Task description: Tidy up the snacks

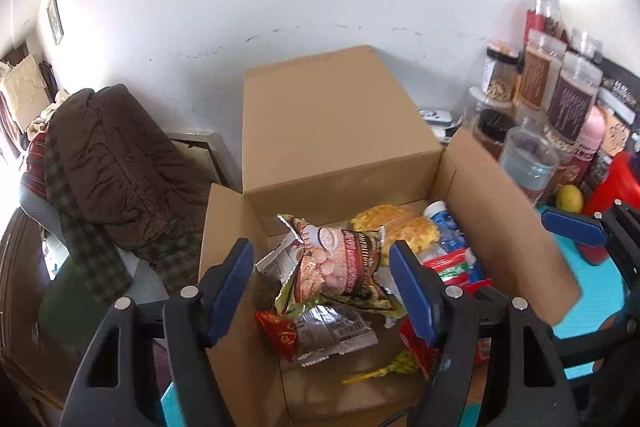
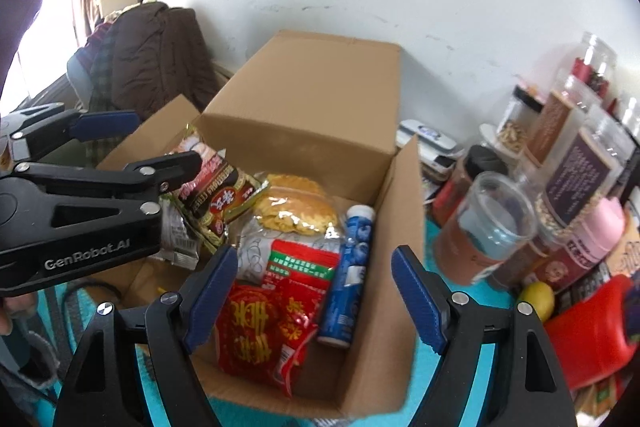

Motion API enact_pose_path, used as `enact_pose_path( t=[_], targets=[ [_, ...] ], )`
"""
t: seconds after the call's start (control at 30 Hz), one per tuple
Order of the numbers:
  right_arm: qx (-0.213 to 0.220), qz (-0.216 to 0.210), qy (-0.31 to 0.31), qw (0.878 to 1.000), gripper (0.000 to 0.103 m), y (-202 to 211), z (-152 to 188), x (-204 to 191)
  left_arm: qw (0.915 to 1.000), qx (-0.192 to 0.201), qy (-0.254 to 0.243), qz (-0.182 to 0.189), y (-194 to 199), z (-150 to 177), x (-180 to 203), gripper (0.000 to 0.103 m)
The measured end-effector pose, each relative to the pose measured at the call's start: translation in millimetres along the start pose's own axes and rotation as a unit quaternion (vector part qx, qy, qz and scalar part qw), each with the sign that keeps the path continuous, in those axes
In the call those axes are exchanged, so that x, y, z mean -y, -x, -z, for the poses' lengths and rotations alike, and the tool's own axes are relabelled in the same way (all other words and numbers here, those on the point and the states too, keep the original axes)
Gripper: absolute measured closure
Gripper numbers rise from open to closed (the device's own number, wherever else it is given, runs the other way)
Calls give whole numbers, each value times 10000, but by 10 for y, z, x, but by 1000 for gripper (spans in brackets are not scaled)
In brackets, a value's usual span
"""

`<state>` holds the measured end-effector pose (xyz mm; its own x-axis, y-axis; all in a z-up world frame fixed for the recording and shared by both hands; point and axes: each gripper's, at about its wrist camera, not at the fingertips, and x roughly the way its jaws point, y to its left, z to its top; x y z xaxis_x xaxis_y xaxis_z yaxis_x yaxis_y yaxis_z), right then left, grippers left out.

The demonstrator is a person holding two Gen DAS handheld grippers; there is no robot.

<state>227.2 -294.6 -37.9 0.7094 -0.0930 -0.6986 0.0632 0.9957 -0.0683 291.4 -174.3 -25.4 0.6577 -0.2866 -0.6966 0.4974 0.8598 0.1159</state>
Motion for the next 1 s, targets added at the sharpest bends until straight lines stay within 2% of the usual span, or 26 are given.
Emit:
enact_pose_path(
  t=[0.43,0.83,0.93,1.0],
  targets=[
    [673,177,12,9976,23,834,-55,-91,9977,658,126,-60,900,34,-60,33],
    [1241,343,-72,9917,23,1645,132,-259,9937,1100,220,-24,1690,326,-71,33],
    [1343,366,-115,9902,23,1813,220,-296,9924,1205,261,-28,1848,439,-63,22],
    [1413,379,-142,9891,23,1912,284,-328,9913,1286,265,-34,1940,509,-55,22]
  ],
)
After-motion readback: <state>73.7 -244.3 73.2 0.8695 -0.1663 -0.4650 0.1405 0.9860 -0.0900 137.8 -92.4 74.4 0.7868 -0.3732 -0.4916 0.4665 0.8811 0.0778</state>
